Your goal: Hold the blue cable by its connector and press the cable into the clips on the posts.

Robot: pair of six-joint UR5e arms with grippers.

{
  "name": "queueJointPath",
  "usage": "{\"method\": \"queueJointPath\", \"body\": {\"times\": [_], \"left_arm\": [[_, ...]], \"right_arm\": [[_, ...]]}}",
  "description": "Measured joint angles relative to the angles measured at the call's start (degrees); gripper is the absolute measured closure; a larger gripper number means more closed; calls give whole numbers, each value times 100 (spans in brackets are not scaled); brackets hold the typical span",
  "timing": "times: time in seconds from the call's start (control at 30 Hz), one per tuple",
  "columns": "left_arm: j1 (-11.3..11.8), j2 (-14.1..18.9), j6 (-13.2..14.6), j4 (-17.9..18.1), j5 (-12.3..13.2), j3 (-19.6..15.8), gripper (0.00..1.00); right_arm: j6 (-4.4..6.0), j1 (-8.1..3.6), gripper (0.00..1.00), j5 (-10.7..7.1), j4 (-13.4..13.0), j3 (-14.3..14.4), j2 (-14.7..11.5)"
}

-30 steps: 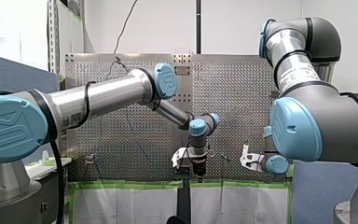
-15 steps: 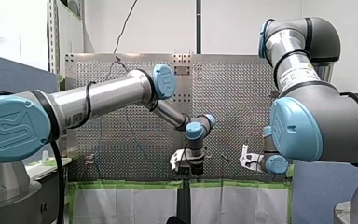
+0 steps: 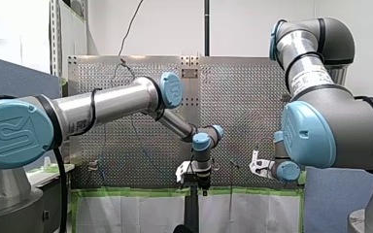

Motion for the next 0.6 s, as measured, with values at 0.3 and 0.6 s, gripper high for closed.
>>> {"method": "queueJointPath", "body": {"times": [0.3, 0.6], "left_arm": [[-53, -428, -66, 93, 75, 424, 0], [-76, -608, -44, 533, 73, 557, 0]], "right_arm": [[19, 0, 100, -7, -14, 0, 0], [28, 0, 100, -8, -19, -6, -1]]}}
